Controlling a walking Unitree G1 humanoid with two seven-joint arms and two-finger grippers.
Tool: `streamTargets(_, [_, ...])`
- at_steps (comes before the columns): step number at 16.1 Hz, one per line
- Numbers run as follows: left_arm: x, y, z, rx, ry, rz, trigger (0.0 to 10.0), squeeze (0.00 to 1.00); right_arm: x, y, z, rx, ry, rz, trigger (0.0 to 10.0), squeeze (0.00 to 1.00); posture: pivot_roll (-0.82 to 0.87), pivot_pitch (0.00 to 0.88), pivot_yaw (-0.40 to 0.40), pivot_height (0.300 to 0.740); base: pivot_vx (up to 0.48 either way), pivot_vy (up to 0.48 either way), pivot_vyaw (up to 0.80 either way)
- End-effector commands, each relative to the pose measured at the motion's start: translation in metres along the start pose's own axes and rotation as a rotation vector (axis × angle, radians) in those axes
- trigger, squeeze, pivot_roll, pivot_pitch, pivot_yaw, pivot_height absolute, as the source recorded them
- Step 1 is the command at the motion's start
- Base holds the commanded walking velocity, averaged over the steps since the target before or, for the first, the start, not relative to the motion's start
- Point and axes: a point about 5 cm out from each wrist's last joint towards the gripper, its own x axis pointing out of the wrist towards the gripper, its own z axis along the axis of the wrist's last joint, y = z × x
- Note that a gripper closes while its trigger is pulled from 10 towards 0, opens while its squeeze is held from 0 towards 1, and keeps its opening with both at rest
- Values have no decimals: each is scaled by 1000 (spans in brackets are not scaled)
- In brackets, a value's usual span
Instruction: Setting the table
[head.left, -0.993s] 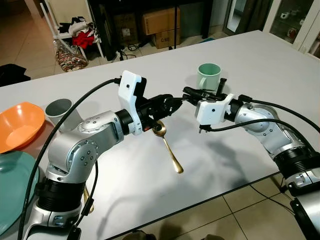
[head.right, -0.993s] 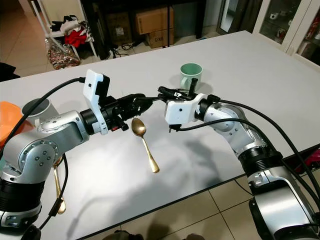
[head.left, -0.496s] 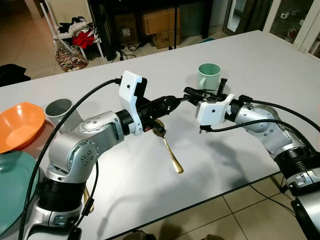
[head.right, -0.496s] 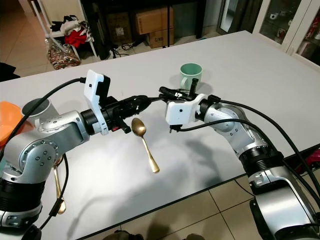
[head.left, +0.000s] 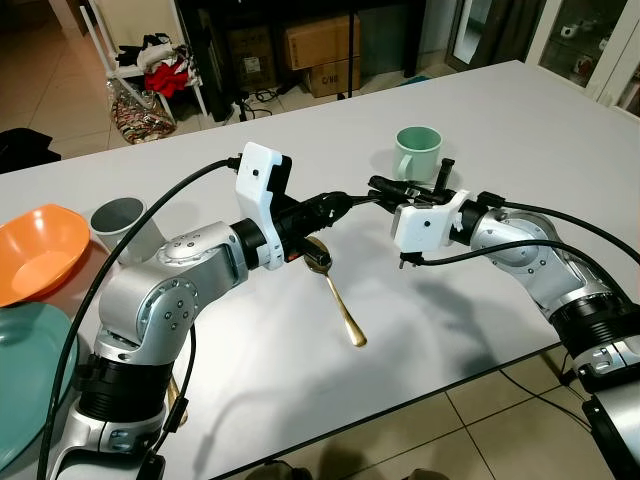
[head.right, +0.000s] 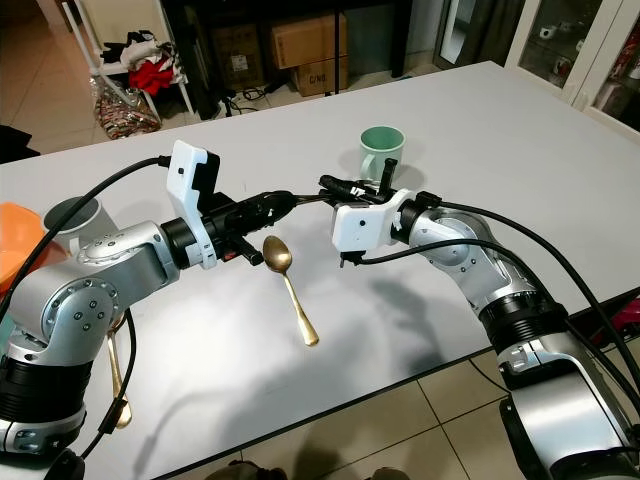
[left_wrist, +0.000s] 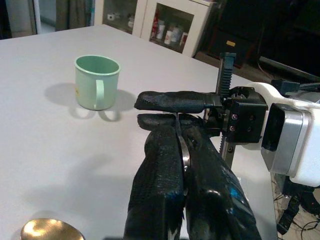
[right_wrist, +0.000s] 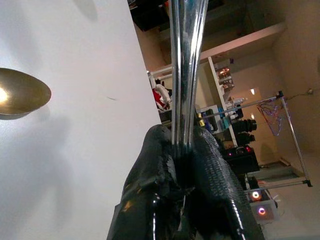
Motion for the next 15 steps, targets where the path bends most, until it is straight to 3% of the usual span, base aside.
streamTargets(1, [-2, 2, 4, 6, -21, 10, 0, 0, 2, -7, 3, -23, -21, -4, 10000, 0, -101, 16, 129, 740, 0, 0, 0])
streamTargets(2, [-2, 2, 5, 3, -25, 18, 0, 0, 2, -8, 3, 4, -23, -12, 10000, 424, -101, 15, 130, 740, 0, 0, 0])
streamTargets(3, [-2, 3, 5, 1, -28, 22, 0, 0, 2, -9, 3, 18, -25, -22, 10000, 1000, -99, 16, 131, 740, 0, 0, 0])
streamTargets(11, [-6, 16, 7, 37, -50, 128, 0, 0, -4, -18, 1, 28, -38, -70, 10000, 1000, -100, 14, 139, 740, 0, 0, 0])
streamTargets(13, [-3, 22, 8, 66, -81, 205, 0, 0, -8, -18, 5, 93, -81, -109, 10000, 1000, -98, 14, 140, 740, 0, 0, 0])
streamTargets(15, [-3, 21, 9, 123, -114, 238, 0, 0, -8, -17, 2, 292, -58, -213, 10000, 1000, -96, 15, 139, 740, 0, 0, 0])
